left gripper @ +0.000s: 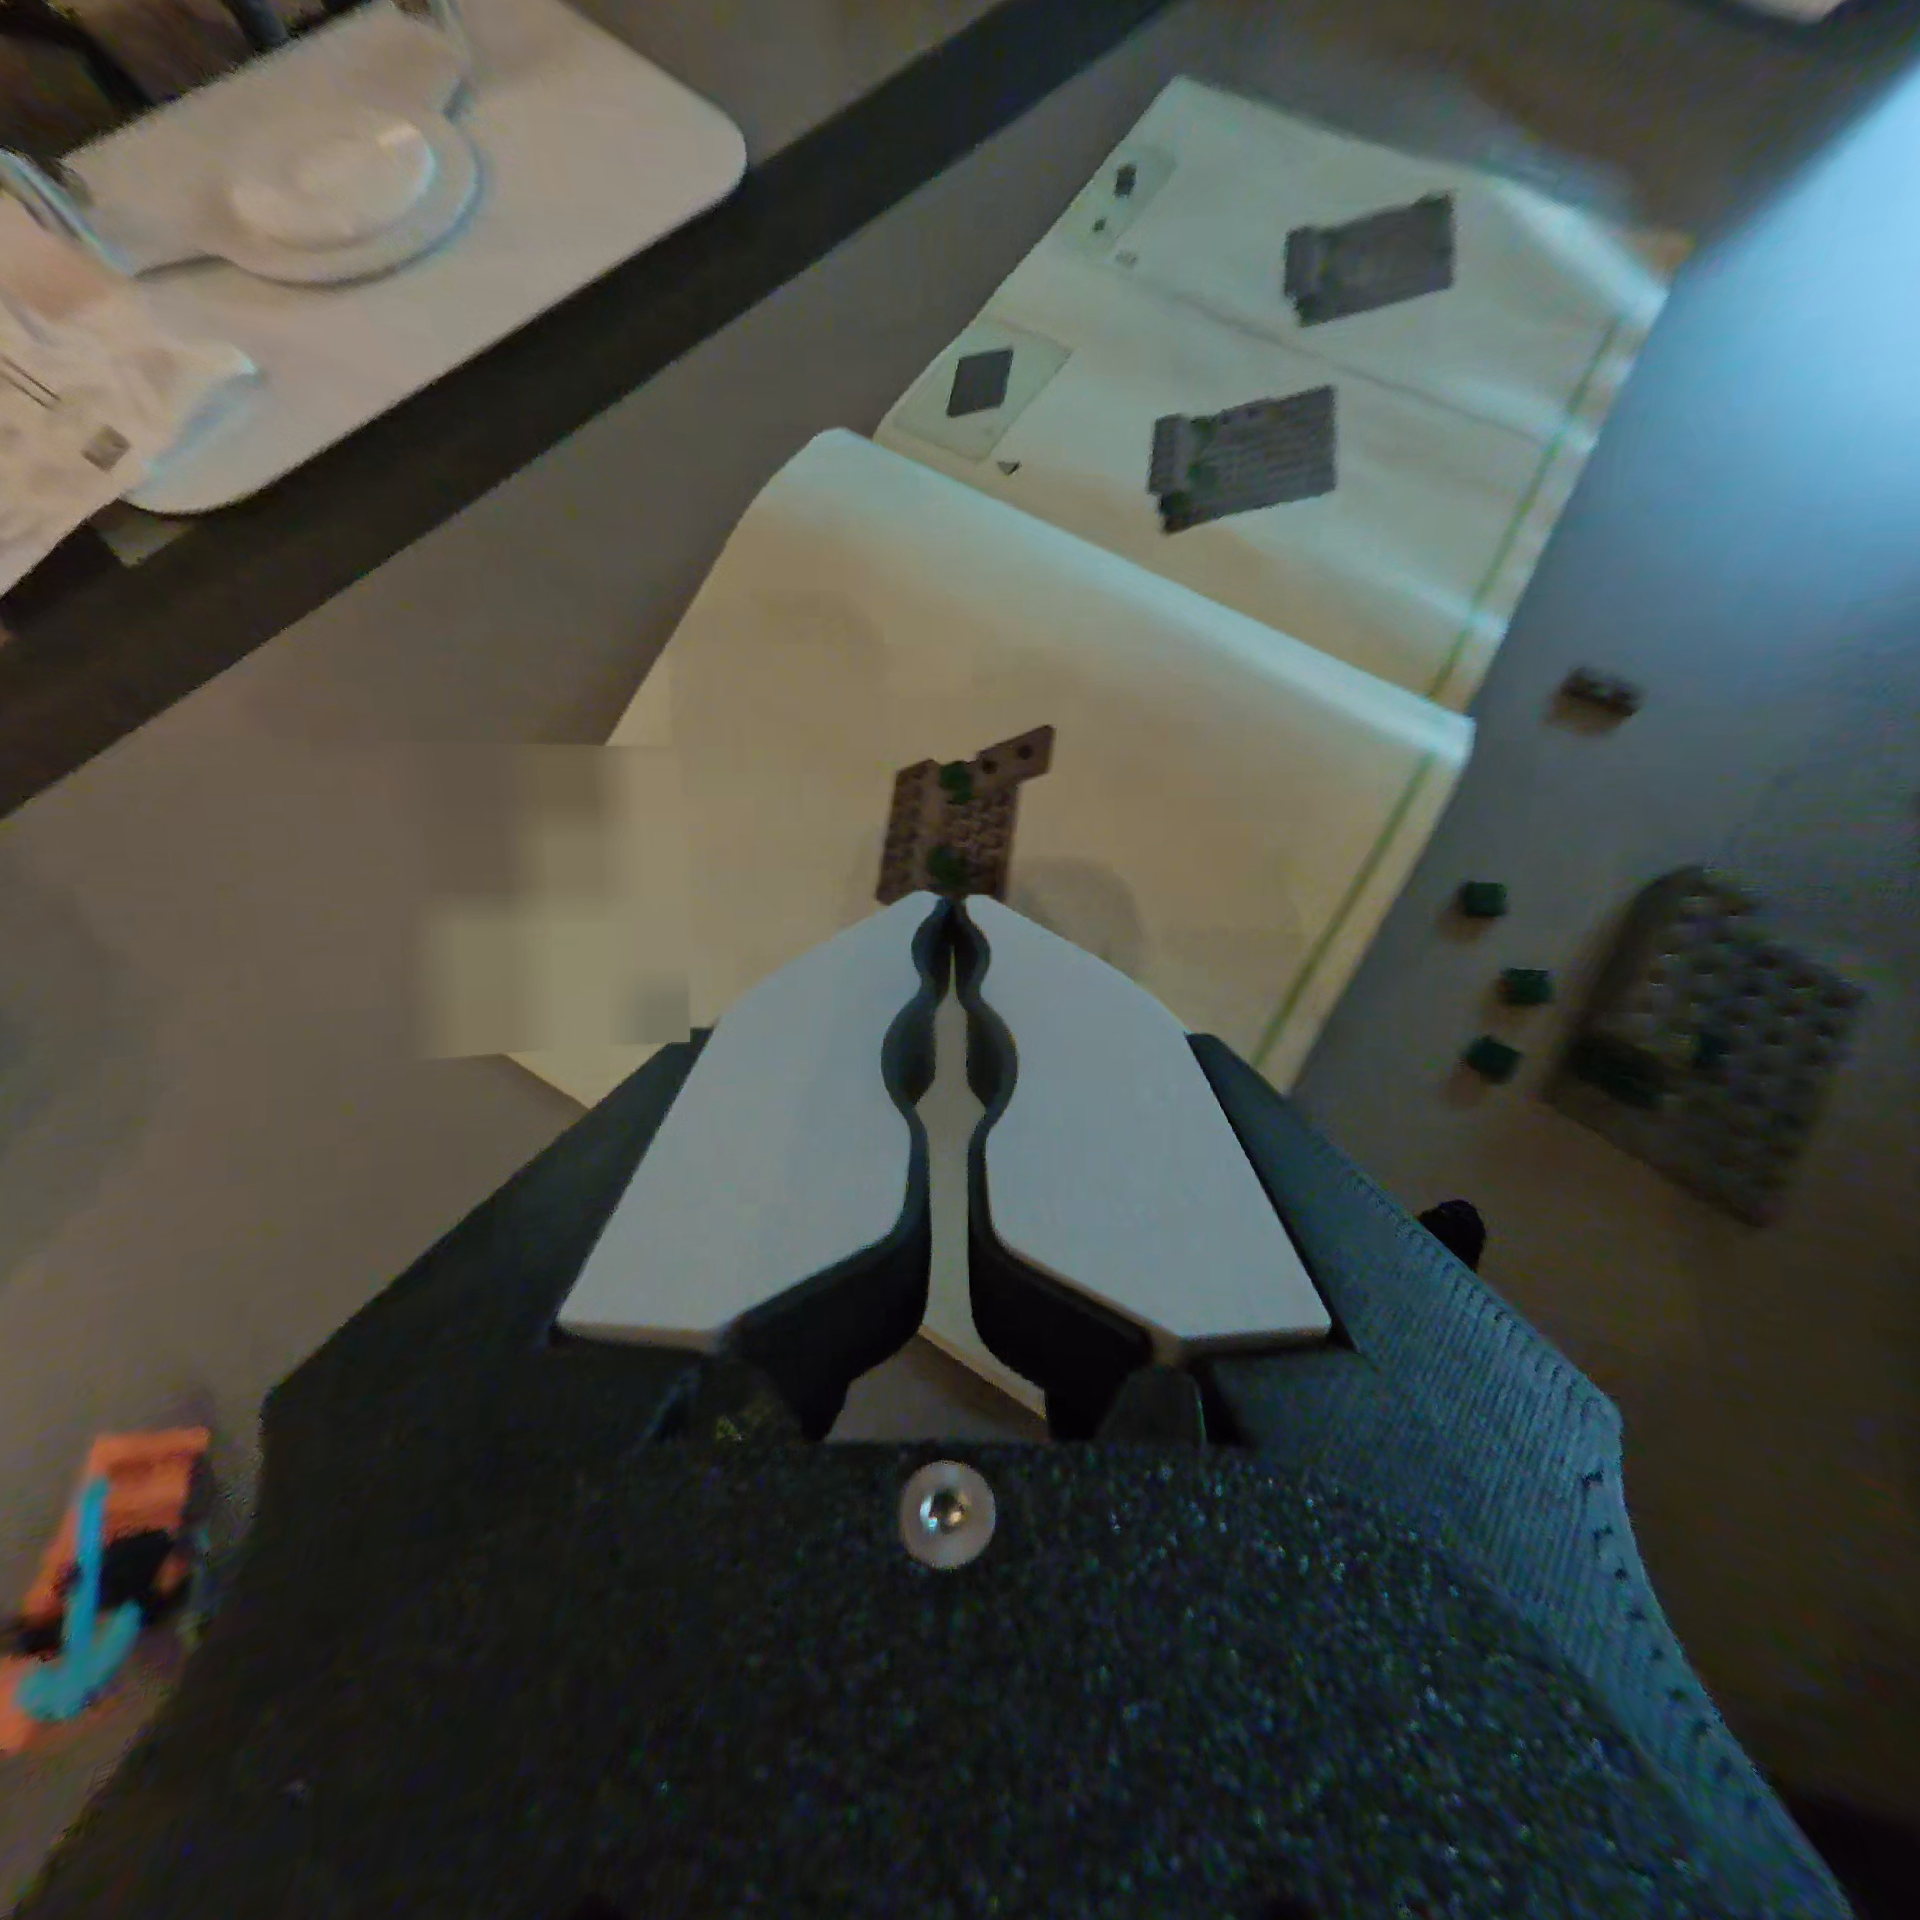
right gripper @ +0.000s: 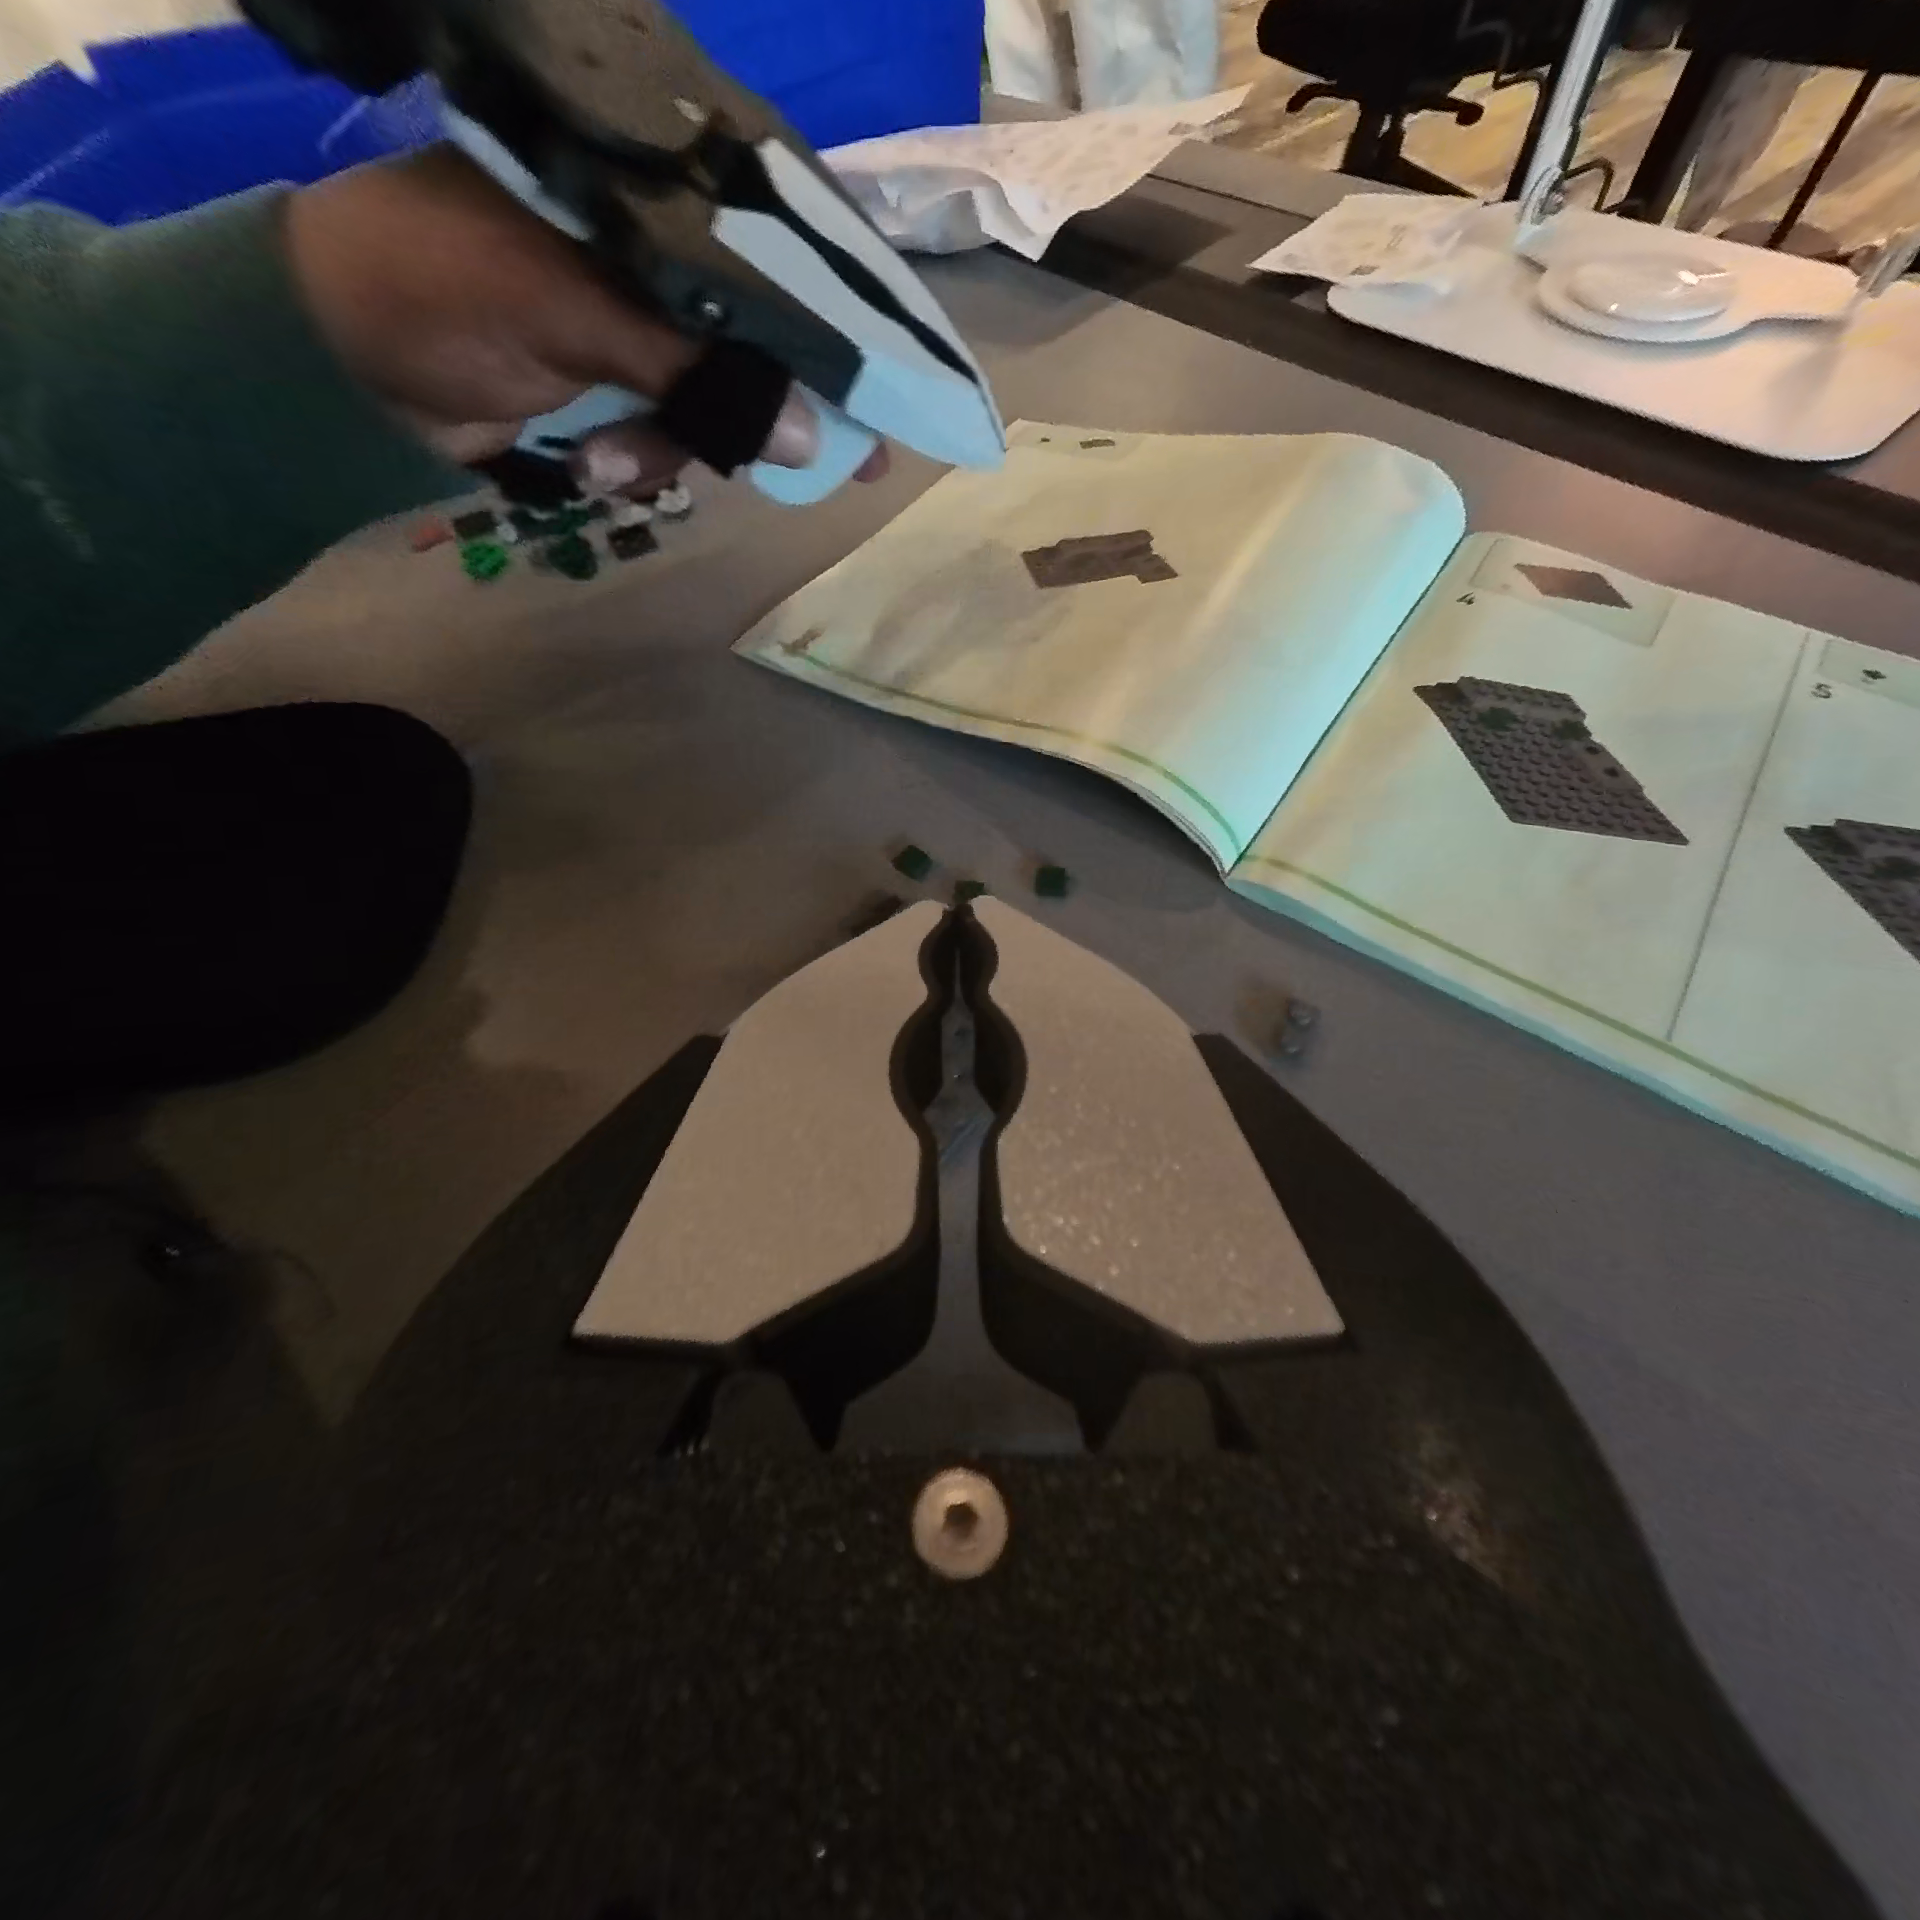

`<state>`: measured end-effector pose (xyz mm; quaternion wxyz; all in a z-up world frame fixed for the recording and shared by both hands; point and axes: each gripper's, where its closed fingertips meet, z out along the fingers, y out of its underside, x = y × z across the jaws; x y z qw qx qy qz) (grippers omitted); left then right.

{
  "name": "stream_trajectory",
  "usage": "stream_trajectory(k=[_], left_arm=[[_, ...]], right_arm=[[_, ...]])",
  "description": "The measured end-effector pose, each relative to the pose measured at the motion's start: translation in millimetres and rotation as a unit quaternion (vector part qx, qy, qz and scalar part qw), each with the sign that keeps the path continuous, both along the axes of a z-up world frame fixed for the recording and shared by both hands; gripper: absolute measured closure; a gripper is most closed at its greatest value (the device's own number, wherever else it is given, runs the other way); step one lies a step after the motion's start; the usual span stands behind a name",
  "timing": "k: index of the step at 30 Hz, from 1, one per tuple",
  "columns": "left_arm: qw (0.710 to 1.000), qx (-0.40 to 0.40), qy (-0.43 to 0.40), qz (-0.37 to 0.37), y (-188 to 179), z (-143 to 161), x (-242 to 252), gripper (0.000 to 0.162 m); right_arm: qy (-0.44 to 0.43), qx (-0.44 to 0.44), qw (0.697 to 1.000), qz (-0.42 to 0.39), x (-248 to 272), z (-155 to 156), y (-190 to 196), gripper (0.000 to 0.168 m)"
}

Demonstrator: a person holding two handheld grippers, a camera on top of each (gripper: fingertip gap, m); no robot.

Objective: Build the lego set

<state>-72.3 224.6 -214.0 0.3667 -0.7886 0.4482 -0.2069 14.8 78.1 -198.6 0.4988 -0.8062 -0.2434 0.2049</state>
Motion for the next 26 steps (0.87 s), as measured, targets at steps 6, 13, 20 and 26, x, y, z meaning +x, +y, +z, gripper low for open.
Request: stream_trajectory(k=[6, 13, 20, 26], left_arm=[[0.999, 0.001, 0.03, -0.011, 14.2, -14.6, -0.4, 0.162], [0.999, -0.003, 0.034, -0.02, 19.0, -20.7, 2.0, 0.162], [0.999, -0.002, 0.034, -0.023, 19.1, -21.4, 2.5, 0.162], [0.999, -0.006, 0.037, -0.034, 16.2, -25.5, 6.0, 0.162]], right_arm=[[0.009, -0.005, 1.0, -0.003, 2.1, -2.2, 4.9, 0.168], [0.017, -0.005, 1.0, -0.008, 4.4, -2.6, 8.4, 0.168], [0.015, -0.004, 1.0, -0.008, 4.4, -3.9, 9.6, 0.168], [0.019, -0.002, 1.0, -0.009, 4.9, -3.3, 10.0, 0.168]])
